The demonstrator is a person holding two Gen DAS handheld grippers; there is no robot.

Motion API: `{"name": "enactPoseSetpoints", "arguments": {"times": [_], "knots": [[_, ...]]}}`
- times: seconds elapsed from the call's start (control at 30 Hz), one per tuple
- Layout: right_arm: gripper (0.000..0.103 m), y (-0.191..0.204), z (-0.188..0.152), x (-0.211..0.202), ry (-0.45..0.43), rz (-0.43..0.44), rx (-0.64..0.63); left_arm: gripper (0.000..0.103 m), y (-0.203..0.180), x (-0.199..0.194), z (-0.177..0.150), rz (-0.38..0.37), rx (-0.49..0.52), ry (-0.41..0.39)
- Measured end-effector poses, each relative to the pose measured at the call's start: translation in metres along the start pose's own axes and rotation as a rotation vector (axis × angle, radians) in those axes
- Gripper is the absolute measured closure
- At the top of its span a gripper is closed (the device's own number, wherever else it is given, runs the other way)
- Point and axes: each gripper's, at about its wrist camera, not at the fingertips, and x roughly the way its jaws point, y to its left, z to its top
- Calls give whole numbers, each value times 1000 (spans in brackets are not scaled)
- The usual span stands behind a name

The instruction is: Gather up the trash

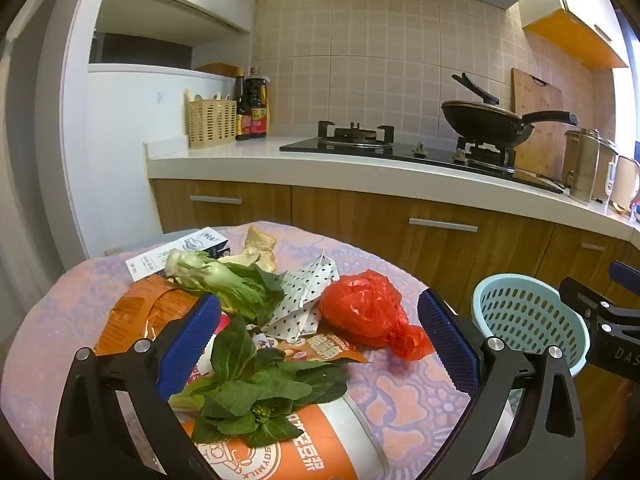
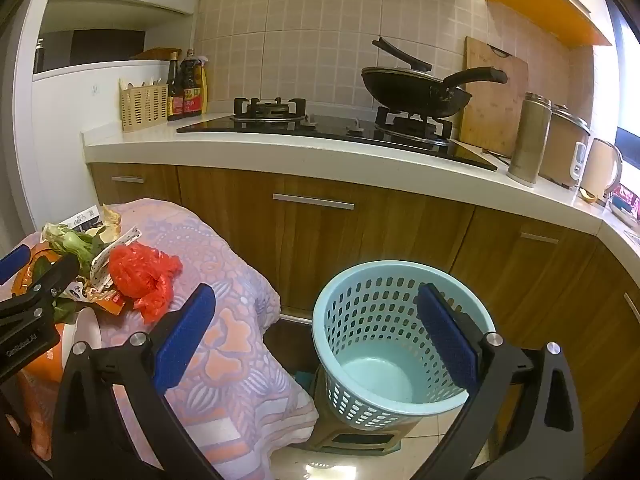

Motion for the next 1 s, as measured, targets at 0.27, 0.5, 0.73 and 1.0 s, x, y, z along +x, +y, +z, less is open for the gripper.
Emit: {"name": "enactPoseSetpoints", "arguments": {"times": [0.27, 0.5, 0.73, 1.0], "knots": [[8, 1, -3, 1, 9, 5, 2, 7, 1, 1, 0, -5, -1, 0], [8, 2, -4, 2, 14, 11, 3, 7, 0, 0, 0, -1, 4, -2], [8, 2, -5, 2, 17, 12, 4, 8, 0, -1, 1, -1, 7, -5], [8, 1, -6, 3, 19, 14, 6, 7, 2, -1, 0, -4, 0, -19]]}}
